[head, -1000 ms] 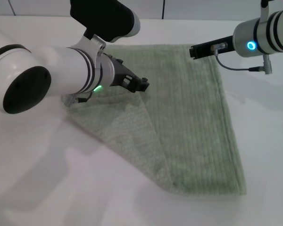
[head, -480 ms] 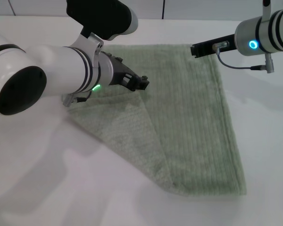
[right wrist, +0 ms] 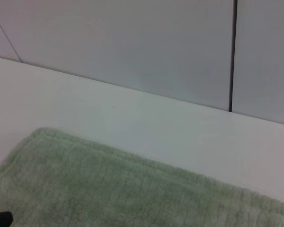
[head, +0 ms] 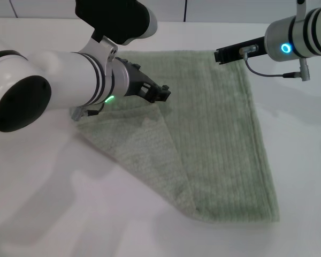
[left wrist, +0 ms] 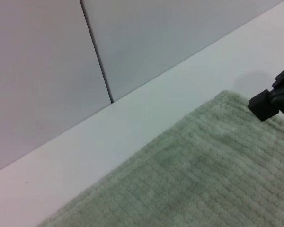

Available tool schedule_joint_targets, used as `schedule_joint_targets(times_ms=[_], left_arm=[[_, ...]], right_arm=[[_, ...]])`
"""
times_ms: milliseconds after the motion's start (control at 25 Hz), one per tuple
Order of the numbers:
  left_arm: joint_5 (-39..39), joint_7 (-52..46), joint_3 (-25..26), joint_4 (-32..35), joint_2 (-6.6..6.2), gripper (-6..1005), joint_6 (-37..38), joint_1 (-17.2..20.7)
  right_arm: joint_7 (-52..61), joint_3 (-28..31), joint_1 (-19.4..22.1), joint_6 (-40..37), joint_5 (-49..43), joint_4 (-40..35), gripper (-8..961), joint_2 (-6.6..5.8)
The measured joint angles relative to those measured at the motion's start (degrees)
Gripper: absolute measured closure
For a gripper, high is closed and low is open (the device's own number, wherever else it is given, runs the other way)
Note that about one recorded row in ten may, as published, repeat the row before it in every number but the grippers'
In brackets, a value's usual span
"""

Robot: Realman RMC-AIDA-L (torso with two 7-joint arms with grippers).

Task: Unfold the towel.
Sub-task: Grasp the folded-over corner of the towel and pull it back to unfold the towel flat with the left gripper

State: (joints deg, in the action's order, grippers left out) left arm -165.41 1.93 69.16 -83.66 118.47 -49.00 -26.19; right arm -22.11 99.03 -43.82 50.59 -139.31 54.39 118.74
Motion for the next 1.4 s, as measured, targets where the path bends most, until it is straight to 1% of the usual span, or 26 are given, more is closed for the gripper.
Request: schedule_joint_targets(times_ms=[120,200,520,840,1400], left_arm=[[0.0,0.09,-0.01,-0.48,0.0,202,-0.03,0.28],[-0.03,0.35,0.06,-1.74,-0.1,202,0.01,1.14],[-0.09,0.49,0.11,-2.27,-0.08,202,-0.11,1.67],[-0.1,0.51,0.08,-2.97,-0.12,203,-0.13,1.96],[-0.09,0.56,0.19,-3.54,-0.17,202,-0.92,2.13]], right_arm=[[0.11,-0.05,-0.01,0.03,0.0,0.1,955,0.0],[0.18,-0.06,-0.05,0.04,0.0,0.11,955,0.0],[0.23,-0.07,-0.12,0.13,0.0,0.11,954,0.0],[0.23,-0.06,0.35,0.29,0.0,0.11,954,0.0],[0.23,-0.15,-0.03,1.36,0.0,0.11,955,0.0]])
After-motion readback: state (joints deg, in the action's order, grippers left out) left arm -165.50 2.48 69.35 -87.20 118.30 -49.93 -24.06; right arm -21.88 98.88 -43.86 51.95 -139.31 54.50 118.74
